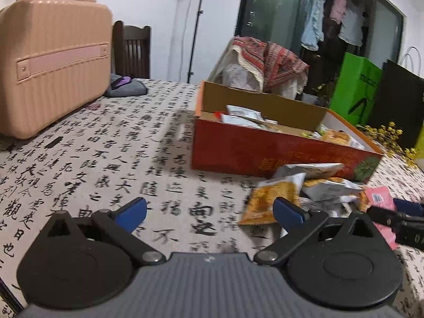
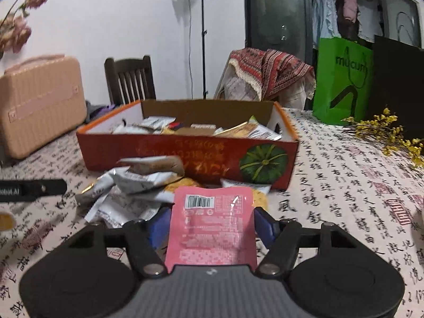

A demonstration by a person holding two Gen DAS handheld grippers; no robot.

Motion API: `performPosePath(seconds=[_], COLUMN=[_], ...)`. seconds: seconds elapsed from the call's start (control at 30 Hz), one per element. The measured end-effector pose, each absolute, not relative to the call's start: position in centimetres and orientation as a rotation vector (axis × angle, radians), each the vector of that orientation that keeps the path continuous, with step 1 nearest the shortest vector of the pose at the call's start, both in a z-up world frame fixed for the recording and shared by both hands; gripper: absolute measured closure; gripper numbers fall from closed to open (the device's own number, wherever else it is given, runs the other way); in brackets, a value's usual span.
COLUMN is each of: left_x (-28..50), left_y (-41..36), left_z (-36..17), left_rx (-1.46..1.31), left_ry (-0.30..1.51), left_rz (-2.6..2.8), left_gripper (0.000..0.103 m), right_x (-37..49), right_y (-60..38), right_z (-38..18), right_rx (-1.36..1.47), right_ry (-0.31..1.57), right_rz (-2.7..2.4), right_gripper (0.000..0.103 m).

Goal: Organize snacks
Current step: 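Grasp the pink packet with the right gripper, then move the left gripper onto a white biscuit packet while the right holds the pink packet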

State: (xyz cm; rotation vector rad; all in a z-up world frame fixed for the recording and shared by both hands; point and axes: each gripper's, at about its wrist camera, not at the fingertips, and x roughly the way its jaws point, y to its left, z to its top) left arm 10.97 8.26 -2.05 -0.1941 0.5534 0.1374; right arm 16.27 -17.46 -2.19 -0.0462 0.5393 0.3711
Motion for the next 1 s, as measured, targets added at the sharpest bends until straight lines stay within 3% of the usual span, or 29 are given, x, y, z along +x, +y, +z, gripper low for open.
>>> performPosePath(seconds=[0.5, 1.0], left_x=[14.5, 17.4], left_y=[-1.2, -3.0], left_z=[-2.3, -4.0], left_rx=[-0.052, 0.015], left_ry=[0.672, 0.699], left_rz=[0.02, 0.148], left_gripper=[0.0, 0.0], right_x=[18.1, 18.3], right_y=[-23.3, -24.4], right_z=[-2.8, -3.1], right_rx=[0.123, 0.221], right_ry=[0.51, 0.517], right_rz=[0.259, 0.269], right_gripper=[0.036, 0.035])
